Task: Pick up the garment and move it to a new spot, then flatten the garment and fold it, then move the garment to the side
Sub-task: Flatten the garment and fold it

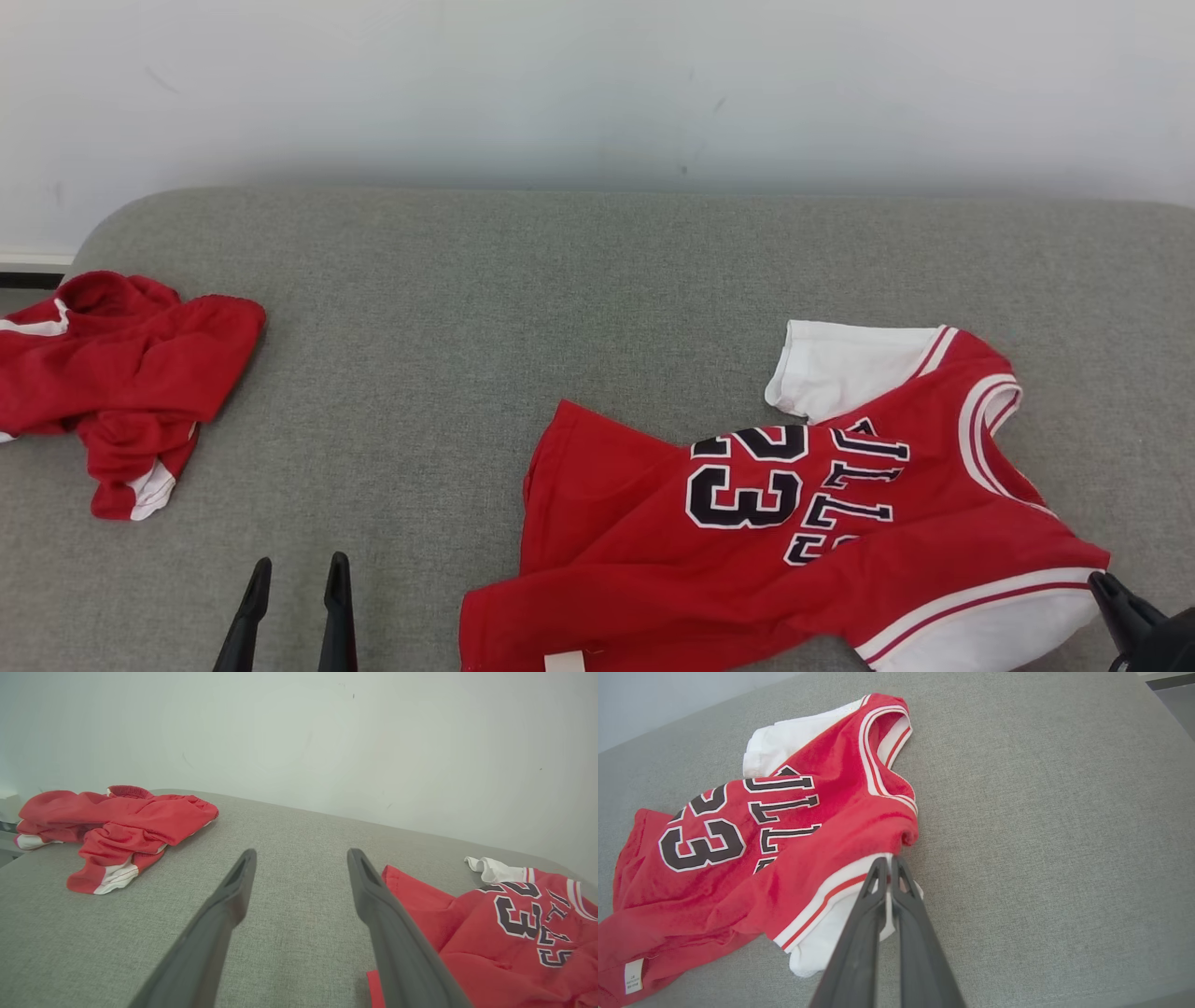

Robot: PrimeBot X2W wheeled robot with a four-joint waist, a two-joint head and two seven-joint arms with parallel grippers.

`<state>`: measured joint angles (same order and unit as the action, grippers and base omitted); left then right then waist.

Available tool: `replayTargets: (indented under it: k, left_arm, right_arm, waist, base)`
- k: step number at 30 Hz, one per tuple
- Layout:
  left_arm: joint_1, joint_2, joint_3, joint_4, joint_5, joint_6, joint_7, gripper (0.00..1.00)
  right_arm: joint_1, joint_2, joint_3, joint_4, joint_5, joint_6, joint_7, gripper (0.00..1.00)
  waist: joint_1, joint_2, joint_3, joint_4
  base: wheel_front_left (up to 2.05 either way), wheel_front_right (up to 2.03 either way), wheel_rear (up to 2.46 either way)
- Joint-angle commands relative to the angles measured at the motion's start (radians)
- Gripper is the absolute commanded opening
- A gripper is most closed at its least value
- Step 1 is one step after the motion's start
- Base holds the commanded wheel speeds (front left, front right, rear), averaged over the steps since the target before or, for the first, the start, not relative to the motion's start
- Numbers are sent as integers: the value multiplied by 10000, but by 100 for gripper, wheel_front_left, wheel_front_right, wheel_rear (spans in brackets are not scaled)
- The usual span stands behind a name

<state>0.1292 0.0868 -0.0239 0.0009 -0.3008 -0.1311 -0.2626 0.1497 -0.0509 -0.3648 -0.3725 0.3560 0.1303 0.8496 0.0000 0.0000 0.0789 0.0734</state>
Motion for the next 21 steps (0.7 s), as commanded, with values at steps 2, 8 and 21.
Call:
replayTargets:
  k: [2, 8, 21]
  left_arm:
    - [-30, -20, -57, 4, -7, 12, -32, 100]
    - [-136, 33, -69, 23, -29, 14, -32, 100]
    - [-235, -44, -47, 31, -94, 14, -32, 100]
  right_arm:
    - [-237, 8, 103, 209, -52, 9, -22, 0]
    - [-317, 5, 322, -323, 359, 9, -80, 0]
    - [-26, 7, -67, -800, 434, 9, 613, 0]
  waist:
    - [0, 0, 84, 39]
    - [0, 0, 62, 187]
    - [0, 0, 269, 117]
  base:
    - [0, 0, 0]
    - [0, 0, 0]
    - [0, 0, 0]
